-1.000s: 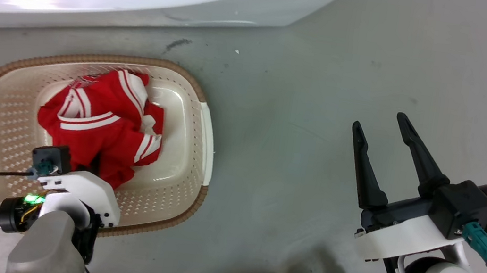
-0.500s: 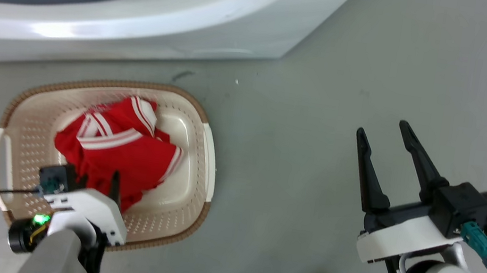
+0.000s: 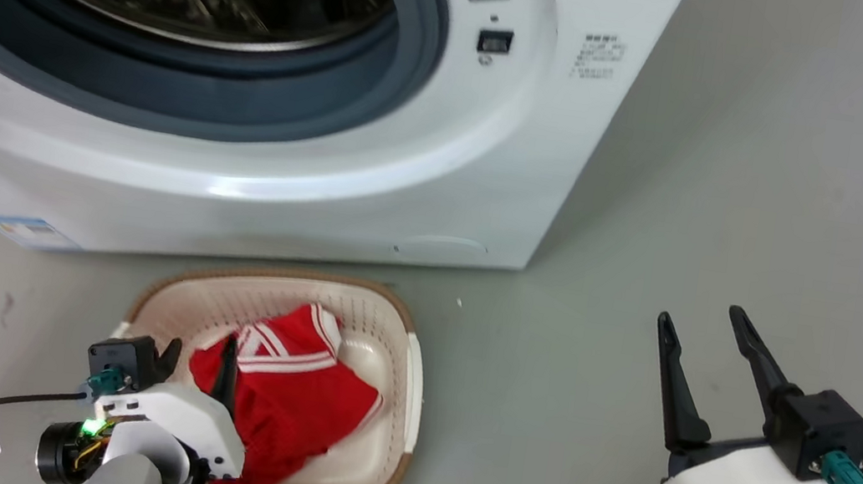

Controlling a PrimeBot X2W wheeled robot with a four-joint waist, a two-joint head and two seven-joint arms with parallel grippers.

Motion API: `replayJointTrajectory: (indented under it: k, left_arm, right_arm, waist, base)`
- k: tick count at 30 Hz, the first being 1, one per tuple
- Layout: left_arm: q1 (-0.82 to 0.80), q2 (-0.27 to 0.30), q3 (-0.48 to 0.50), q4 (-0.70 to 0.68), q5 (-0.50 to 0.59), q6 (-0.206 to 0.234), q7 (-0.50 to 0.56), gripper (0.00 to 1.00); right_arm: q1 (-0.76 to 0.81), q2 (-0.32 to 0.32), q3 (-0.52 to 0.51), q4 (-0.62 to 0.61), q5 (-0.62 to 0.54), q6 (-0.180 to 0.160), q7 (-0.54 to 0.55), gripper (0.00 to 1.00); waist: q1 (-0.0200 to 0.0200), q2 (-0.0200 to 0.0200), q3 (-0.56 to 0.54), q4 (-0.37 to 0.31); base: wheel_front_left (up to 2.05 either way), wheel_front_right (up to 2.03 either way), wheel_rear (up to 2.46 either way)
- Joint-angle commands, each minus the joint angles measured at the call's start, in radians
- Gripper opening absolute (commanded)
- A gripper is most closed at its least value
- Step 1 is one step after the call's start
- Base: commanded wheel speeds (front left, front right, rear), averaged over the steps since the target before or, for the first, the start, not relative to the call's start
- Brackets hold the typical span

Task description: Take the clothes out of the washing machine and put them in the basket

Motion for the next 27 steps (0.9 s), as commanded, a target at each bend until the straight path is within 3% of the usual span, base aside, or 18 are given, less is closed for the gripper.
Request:
replayJointTrajectory:
  k: [1, 14, 27]
  left_arm:
    - [0.028, -0.009, 0.002, -0.028, 0.007, 0.002, -0.002, 1.00]
    - [0.116, -0.017, -0.008, -0.397, 0.071, 0.013, -0.003, 1.00]
    - [0.291, 0.029, -0.058, -0.689, 0.160, 0.036, 0.044, 1.00]
  right_arm:
    - [0.021, 0.002, -0.008, -0.010, -0.004, -0.001, 0.006, 1.00]
    - [0.124, 0.002, -0.068, -0.053, -0.002, -0.001, 0.038, 1.00]
    - [0.217, 0.002, -0.105, -0.076, -0.006, -0.001, 0.061, 1.00]
  waist:
    - [0.0001, 0.0000, -0.096, 0.047]
    - [0.0001, 0.0000, -0.243, 0.098]
    - [0.0001, 0.0000, -0.354, 0.115]
  base:
    - [0.00, 0.00, 0.00]
    - [0.00, 0.00, 0.00]
    - [0.00, 0.00, 0.00]
